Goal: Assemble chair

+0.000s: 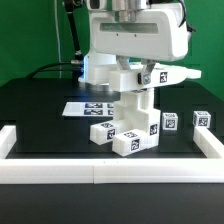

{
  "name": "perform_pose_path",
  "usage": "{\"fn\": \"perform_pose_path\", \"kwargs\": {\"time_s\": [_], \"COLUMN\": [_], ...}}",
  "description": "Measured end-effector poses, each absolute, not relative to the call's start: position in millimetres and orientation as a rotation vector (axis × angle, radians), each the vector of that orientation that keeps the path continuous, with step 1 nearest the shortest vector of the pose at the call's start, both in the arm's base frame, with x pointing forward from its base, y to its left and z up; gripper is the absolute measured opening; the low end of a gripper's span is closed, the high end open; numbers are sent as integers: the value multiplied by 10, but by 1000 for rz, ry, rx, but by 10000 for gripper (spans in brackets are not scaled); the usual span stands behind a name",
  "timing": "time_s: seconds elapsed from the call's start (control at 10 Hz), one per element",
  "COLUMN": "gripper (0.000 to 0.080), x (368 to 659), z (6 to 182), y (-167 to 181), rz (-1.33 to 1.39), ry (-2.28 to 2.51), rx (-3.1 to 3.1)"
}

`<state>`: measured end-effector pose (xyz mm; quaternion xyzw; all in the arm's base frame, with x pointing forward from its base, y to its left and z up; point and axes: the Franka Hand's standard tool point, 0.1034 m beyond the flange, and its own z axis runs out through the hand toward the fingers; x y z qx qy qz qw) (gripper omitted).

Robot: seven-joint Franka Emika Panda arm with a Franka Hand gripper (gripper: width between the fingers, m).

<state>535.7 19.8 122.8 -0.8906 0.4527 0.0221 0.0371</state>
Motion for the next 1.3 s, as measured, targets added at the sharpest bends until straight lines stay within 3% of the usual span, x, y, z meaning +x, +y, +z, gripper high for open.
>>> {"fn": "perform_pose_path", "kwargs": {"time_s": [1.3], "gripper": [290], "x": [5358], "z": [1224], "y": [262], "rz": [60], "ry": [1347], "rx": [-2754]}}
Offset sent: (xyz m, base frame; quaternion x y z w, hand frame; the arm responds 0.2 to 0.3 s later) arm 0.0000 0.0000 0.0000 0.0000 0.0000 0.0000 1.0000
